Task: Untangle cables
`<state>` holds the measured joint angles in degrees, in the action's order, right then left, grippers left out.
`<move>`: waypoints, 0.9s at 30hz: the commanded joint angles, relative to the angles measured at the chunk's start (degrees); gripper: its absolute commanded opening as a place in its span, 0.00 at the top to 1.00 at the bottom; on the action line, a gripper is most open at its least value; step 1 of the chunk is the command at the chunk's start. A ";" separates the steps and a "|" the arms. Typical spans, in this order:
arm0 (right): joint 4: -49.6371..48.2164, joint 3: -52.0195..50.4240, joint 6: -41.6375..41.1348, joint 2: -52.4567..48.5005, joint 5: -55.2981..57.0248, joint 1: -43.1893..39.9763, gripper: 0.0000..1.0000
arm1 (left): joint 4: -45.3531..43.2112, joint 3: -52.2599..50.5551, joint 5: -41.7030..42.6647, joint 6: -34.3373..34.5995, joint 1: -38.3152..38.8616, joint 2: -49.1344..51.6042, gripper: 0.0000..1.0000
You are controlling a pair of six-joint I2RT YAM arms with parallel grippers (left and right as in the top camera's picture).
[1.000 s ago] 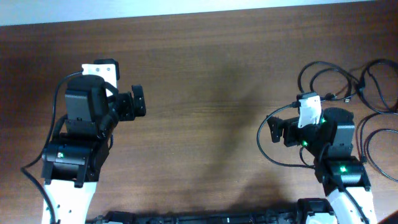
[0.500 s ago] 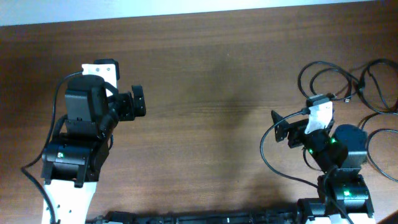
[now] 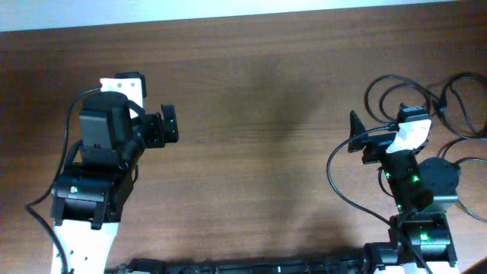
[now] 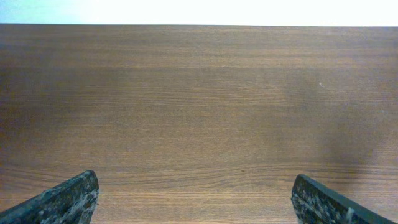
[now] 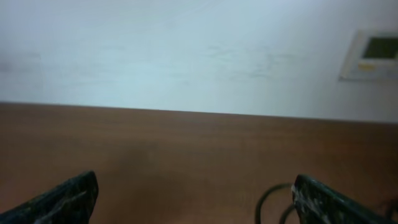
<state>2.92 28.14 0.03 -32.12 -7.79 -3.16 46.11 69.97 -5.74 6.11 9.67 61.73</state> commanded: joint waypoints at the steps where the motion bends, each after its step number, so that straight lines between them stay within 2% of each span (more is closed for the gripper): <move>1: -2.21 -4.11 -3.74 2.73 4.00 0.55 0.01 | -0.11 0.46 0.39 0.72 -0.20 -0.17 0.01; 4: -8.55 -12.02 -3.74 8.31 4.00 0.57 0.01 | -0.11 0.46 0.39 0.72 -0.22 -0.17 0.01; 8: -13.84 -17.22 -3.74 11.91 4.00 0.96 0.02 | -0.11 0.46 0.39 0.72 -0.22 -0.17 0.01; 17: -16.44 -26.73 -3.76 21.86 3.98 0.96 0.01 | -0.11 0.46 0.39 0.72 -0.20 -0.17 0.01; 22: -11.89 -27.82 -3.72 31.12 4.02 1.33 0.01 | -0.11 0.46 0.39 0.72 -0.20 -0.17 0.01; 27: -1.42 -27.82 -3.52 31.93 5.55 1.33 0.00 | -0.11 0.46 0.39 0.72 -0.20 -0.17 0.01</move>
<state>-1.78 0.60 -3.22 -0.69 -3.86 -2.50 46.09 69.97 -5.76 6.13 9.67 61.73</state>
